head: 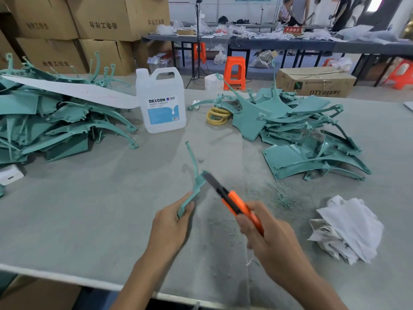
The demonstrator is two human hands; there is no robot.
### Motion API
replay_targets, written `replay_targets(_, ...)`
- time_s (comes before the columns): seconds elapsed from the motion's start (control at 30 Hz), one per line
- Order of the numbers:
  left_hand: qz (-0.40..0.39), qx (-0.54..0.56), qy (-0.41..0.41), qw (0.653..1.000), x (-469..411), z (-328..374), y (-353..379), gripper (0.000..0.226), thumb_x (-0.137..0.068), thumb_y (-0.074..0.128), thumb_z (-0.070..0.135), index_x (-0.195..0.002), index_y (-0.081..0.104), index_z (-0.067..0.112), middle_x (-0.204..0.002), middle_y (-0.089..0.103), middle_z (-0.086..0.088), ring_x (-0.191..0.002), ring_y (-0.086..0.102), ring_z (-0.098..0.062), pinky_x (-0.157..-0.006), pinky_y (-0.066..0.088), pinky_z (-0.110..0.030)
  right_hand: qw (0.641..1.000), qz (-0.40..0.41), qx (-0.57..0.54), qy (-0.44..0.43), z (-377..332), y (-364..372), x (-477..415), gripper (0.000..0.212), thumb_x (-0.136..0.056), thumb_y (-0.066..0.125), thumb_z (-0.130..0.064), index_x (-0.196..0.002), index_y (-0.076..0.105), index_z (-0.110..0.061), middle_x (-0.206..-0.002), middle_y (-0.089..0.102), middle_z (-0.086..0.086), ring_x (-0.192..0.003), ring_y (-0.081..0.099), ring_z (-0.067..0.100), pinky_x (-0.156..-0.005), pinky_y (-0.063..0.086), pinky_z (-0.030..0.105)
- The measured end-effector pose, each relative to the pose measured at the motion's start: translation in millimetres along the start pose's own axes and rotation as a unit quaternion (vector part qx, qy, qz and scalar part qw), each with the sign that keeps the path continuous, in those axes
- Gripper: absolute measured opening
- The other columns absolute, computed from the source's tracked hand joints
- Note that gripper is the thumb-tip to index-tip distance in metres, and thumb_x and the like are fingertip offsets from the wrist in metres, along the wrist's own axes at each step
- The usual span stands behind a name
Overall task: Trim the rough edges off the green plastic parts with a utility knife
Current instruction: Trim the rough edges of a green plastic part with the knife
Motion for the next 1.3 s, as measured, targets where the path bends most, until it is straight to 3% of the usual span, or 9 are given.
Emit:
replay_targets(0.13, -0.001, -0.030, 0.014, 0.999, -1, 3, 1, 0.023, -0.099, 0.053, 0.037, -0.082, 0.066, 0.043, -0.066, 0.058, 0.035, -0.066, 0.056, 0.002, -0.057, 0.038, -0.009, 0.999, -0.031, 0.016, -0.032, -10, 20, 21, 0.047, -0.088, 0.029, -0.079, -0.118, 0.044, -0.045, -0.069, 0.061, -0.011, -0.064, 0.060, 0.012, -0.060, 0.048, 0.032)
replay_targets(0.33, 0.014, -0.019, 0.011, 1.000, -3, -2, 0, 0.029, -0.101, 0.056, 0.037, -0.095, 0.069, 0.011, -0.058, 0.057, 0.028, -0.060, 0.055, 0.006, -0.055, 0.040, -0.011, 0.998, 0.040, 0.023, 0.038, 16, 4, -7, 0.038, -0.095, 0.035, -0.067, -0.109, 0.053, -0.036, -0.060, 0.059, -0.003, -0.057, 0.058, 0.012, -0.061, 0.047, 0.037)
replay_targets(0.53, -0.002, -0.026, 0.006, 1.000, -1, 8, -3, 0.034, -0.100, 0.053, 0.044, -0.071, 0.056, 0.060, -0.059, 0.056, 0.030, -0.055, 0.052, -0.002, -0.048, 0.029, -0.019, 0.999, -0.011, 0.042, -0.030, -3, 21, -5, 0.046, -0.092, 0.031, -0.077, -0.109, 0.049, -0.038, -0.063, 0.057, -0.012, -0.057, 0.056, 0.012, -0.055, 0.042, 0.028)
replay_targets(0.63, -0.001, -0.005, -0.016, 1.000, -2, 5, -4, 0.029, -0.100, 0.055, 0.043, -0.072, 0.061, 0.038, -0.056, 0.056, 0.027, -0.057, 0.053, 0.002, -0.049, 0.036, -0.017, 0.999, 0.010, 0.041, 0.026, 11, 15, -21, 0.028, -0.097, 0.041, -0.061, -0.101, 0.051, -0.035, -0.059, 0.056, -0.004, -0.056, 0.056, 0.011, -0.060, 0.045, 0.031)
replay_targets(0.83, -0.003, -0.033, -0.009, 0.999, -3, 6, -2, 0.028, -0.100, 0.052, 0.045, -0.074, 0.059, 0.046, -0.056, 0.057, 0.024, -0.056, 0.053, -0.004, -0.049, 0.031, -0.018, 0.998, -0.039, 0.015, -0.038, -9, 23, -19, 0.043, -0.094, 0.033, -0.073, -0.107, 0.050, -0.036, -0.067, 0.060, -0.004, -0.055, 0.056, 0.013, -0.052, 0.042, 0.032)
replay_targets(0.93, -0.003, -0.046, -0.034, 0.998, -11, 3, -1, 0.035, -0.100, 0.055, 0.041, -0.069, 0.059, 0.027, -0.058, 0.057, 0.009, -0.070, 0.060, -0.023, -0.057, 0.037, -0.032, 0.997, -0.018, 0.065, -0.030, -5, 20, -43, 0.034, -0.098, 0.038, -0.064, -0.104, 0.052, -0.034, -0.063, 0.058, -0.003, -0.055, 0.056, 0.012, -0.055, 0.045, 0.036)
replay_targets(1.03, -0.024, 0.025, -0.040, 0.999, -8, -4, -2, 0.035, -0.096, 0.057, 0.049, -0.090, 0.071, 0.018, -0.075, 0.070, -0.001, -0.079, 0.065, -0.025, -0.071, 0.049, -0.039, 0.995, -0.004, 0.076, 0.062, 22, 13, -63, 0.027, -0.102, 0.044, -0.054, -0.105, 0.056, -0.030, -0.067, 0.061, -0.002, -0.066, 0.061, 0.023, -0.065, 0.052, 0.042)
replay_targets(1.13, -0.024, 0.156, -0.059, 0.986, -1, -5, -6, 0.022, -0.086, 0.061, 0.047, -0.089, 0.075, 0.031, -0.094, 0.077, 0.001, -0.092, 0.070, -0.019, -0.082, 0.054, -0.036, 0.987, 0.016, -0.080, 0.141, 53, 10, -60, 0.019, -0.101, 0.048, -0.051, -0.098, 0.057, -0.034, -0.067, 0.064, 0.000, -0.055, 0.060, 0.018, -0.055, 0.055, 0.042)
replay_targets(1.3, -0.103, 0.477, -0.111, 0.866, 19, 18, 17, 0.032, -0.085, 0.076, 0.015, -0.116, 0.073, 0.023, -0.123, 0.072, -0.005, -0.114, 0.068, -0.022, -0.086, 0.057, -0.026, 0.930, 0.069, -0.318, 0.171, 55, 14, -46, 0.022, -0.092, 0.060, -0.056, -0.088, 0.059, -0.035, -0.077, 0.065, -0.003, -0.052, 0.056, 0.014, -0.041, 0.043, 0.029)
Point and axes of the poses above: each hand's wrist, its own x-axis away from the middle knuckle, its own y-axis out of the palm, z = x × y, the point moved 6 cm from there along -x, towards the middle knuckle
